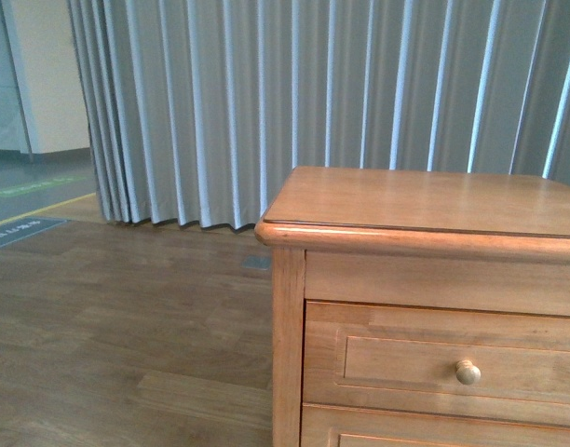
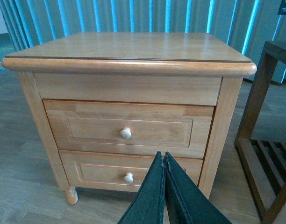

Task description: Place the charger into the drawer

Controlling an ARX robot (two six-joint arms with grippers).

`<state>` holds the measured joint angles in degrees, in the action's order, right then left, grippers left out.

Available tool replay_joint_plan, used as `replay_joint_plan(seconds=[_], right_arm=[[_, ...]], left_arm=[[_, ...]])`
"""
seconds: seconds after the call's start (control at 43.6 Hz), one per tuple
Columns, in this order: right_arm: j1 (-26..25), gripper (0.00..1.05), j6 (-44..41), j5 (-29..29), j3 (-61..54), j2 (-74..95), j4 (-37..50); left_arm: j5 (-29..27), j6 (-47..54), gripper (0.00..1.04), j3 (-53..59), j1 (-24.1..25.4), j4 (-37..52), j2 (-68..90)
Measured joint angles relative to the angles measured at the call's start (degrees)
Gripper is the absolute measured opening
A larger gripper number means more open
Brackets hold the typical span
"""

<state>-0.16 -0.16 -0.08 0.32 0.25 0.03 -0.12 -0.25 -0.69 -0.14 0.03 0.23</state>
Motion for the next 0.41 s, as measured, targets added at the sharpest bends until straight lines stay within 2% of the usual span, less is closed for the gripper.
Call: replay_joint_plan(seconds=[0.069, 0.252, 0.413], right_arm=[[0.0, 0.05, 0.0, 0.0, 0.0, 0.0, 0.0], [0.0, 0.45, 0.0, 0.0, 0.0, 0.0, 0.0], [0.0, 0.7, 0.0, 0.0, 0.0, 0.0, 0.0]], left_arm=[[0.0, 0.0, 0.99, 0.0, 0.0, 0.0, 0.0], [0.0, 0.0, 0.99, 0.0, 0.0, 0.0, 0.0], [0.0, 0.0, 0.99, 0.0, 0.0, 0.0, 0.0]])
